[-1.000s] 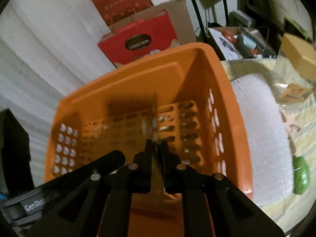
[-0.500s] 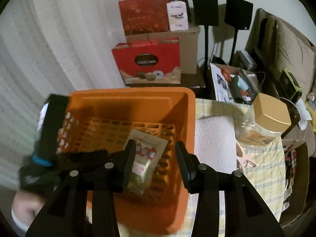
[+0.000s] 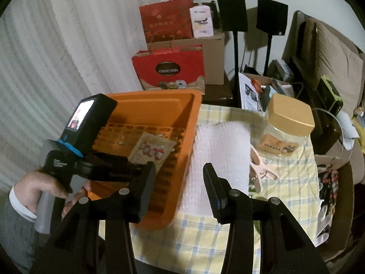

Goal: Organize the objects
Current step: 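Lower the packet into the orange basket and open the left tool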

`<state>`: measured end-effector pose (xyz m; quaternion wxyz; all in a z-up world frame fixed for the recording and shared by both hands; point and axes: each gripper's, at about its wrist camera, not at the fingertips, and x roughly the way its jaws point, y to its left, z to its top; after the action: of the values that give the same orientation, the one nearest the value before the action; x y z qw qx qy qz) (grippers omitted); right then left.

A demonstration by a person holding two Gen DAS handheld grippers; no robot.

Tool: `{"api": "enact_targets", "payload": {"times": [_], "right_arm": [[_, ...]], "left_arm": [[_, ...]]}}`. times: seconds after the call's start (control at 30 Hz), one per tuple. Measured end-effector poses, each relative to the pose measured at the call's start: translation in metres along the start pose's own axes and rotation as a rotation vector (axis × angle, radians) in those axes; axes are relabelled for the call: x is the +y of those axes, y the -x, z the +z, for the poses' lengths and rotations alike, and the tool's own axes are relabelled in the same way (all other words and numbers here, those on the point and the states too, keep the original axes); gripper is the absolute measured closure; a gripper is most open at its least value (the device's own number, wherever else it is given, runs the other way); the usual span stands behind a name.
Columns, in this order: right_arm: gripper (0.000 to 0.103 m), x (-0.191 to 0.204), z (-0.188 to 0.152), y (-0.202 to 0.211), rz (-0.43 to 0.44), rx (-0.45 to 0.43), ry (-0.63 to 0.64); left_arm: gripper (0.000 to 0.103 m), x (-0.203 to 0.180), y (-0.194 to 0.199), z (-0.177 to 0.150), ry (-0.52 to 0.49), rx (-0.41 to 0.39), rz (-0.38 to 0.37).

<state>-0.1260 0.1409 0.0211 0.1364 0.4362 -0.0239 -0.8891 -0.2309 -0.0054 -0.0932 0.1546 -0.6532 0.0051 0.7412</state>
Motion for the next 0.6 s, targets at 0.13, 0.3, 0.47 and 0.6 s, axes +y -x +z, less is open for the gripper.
{"api": "enact_targets", "payload": {"times": [0.13,0.3,0.47,0.6], "right_arm": [[0.059,-0.015,-0.004,0.005,0.006,-0.005,-0.026],[0.059,-0.031,-0.008,0.007,0.000,-0.009,-0.059],[0.059,-0.049,-0.014,0.009,-0.013,-0.011,-0.091],[0.059,-0.062,-0.019,0.014,-0.041,-0.021,-0.102]], "left_arm": [[0.051,-0.006,-0.001,0.007,-0.002,0.027,0.036],[0.053,-0.017,-0.003,0.017,0.025,0.053,0.038],[0.053,-0.024,-0.004,0.024,0.088,0.053,0.053],[0.053,-0.022,-0.004,0.022,0.152,0.036,0.057]]}}
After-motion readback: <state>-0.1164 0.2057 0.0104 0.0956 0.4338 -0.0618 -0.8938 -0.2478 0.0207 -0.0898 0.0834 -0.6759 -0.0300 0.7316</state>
